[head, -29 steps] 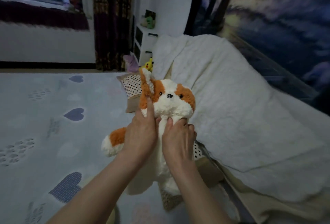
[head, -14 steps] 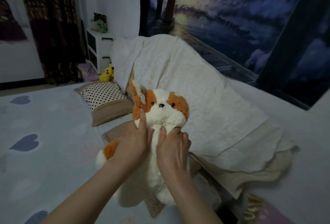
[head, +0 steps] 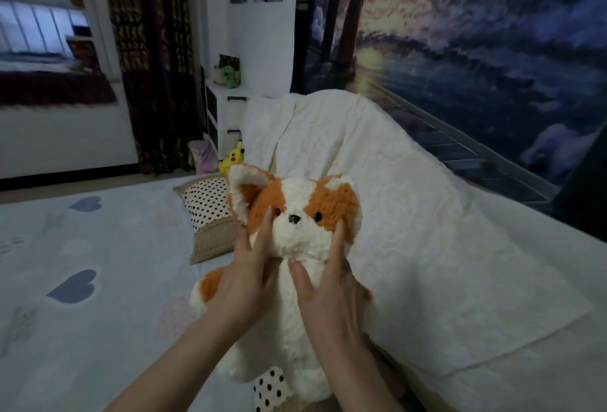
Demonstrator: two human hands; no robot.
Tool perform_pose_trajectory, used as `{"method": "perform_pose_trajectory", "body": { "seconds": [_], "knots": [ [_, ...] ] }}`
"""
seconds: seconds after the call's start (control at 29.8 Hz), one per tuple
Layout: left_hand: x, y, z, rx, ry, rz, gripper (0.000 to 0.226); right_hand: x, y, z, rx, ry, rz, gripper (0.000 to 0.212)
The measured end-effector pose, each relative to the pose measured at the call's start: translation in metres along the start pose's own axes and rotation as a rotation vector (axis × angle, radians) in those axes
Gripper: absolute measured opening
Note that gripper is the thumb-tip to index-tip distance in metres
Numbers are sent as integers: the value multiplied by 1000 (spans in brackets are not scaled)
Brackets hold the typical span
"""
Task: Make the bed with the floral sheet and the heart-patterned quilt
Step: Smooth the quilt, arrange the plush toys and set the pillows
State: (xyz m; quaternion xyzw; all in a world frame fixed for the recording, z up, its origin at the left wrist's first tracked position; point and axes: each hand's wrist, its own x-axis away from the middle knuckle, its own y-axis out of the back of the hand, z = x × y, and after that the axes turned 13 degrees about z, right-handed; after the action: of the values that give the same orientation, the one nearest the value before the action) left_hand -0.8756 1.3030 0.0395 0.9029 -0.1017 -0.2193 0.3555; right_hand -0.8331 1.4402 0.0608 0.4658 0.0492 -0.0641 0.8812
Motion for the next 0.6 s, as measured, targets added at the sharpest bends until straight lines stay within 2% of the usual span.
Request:
{"method": "perform_pose_trajectory", "body": {
  "seconds": [0.1, 0.2, 0.23, 0.27, 0.37, 0.4, 0.54, 0.6],
  "knots": [
    [-31, -3, 2, 97, 49, -6, 89, -29, 5, -17, -158, 55, 44, 72],
    [-79, -11, 10, 177, 100, 8, 102, -78, 18, -48, -458, 151, -59, 49],
    [-90, -11, 13, 183, 111, 30, 107, -91, 22, -55, -521, 164, -83, 49],
    [-102, -12, 17, 195, 118, 52, 114, -102, 27, -60, -563, 164, -83, 58],
    [-133, -18, 36, 170, 139, 130, 135, -137, 39, -76, -521, 111, 25, 111],
    [-144, -20, 43, 145, 159, 151, 138, -151, 40, -77, -449, 76, 89, 117],
    [-172, -21, 60, 44, 194, 235, 135, -181, 20, -78, -277, -14, 179, 94],
    [-186, -20, 75, -25, 190, 289, 133, -195, 4, -79, -277, -38, 203, 93]
  ]
}}
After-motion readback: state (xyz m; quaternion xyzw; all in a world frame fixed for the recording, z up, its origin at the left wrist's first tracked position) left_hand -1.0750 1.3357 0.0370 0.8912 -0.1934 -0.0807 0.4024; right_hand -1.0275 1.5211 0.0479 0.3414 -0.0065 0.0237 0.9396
